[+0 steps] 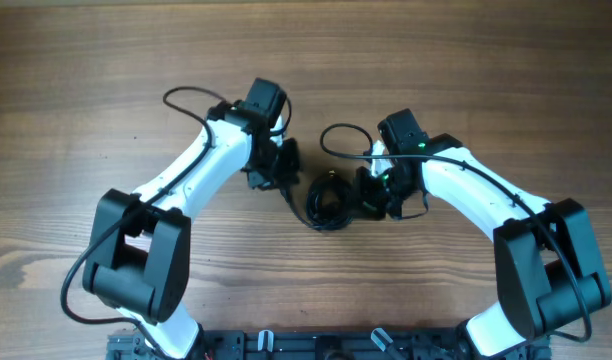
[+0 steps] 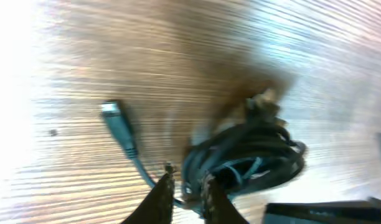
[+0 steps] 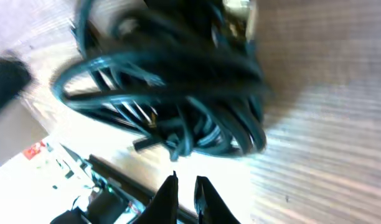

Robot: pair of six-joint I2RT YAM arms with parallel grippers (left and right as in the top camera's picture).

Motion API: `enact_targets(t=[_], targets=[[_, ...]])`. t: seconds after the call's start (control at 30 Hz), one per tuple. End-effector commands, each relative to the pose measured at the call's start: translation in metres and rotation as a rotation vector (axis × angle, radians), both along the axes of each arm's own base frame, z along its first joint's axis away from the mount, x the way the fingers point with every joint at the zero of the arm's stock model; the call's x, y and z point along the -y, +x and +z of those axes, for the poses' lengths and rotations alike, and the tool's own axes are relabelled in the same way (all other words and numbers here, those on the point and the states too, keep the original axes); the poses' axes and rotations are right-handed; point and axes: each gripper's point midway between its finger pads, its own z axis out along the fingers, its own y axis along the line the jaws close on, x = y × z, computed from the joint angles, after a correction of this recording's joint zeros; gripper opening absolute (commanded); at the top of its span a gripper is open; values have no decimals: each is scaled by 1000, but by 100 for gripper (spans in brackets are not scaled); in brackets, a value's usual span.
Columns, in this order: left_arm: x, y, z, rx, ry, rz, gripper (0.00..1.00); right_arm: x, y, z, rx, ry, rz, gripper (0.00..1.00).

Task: Untangle cables

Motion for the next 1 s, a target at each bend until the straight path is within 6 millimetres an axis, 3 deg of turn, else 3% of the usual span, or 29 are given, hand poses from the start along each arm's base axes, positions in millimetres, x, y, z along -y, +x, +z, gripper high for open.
enact_targets(t=[0.0, 0.17, 0.33, 0.53, 0.77, 0.97], targets=[[20, -9, 1, 30, 3, -94, 24, -4, -6, 8, -37, 21, -2, 13], [38, -12, -13, 32, 3, -140, 27, -1, -17, -2, -176, -75, -147, 17], [37, -14, -38, -17, 28, -141, 25, -4, -20, -10, -199, -141, -207, 20], [30, -17, -69, -76, 79, -138, 9, -8, -22, -15, -192, -194, -233, 20], [32, -7, -72, -33, 76, -135, 6, -3, -22, -25, -158, -297, -268, 20], [37, 0, -71, 0, 60, -134, 5, 4, -9, -30, -88, -345, -303, 23]])
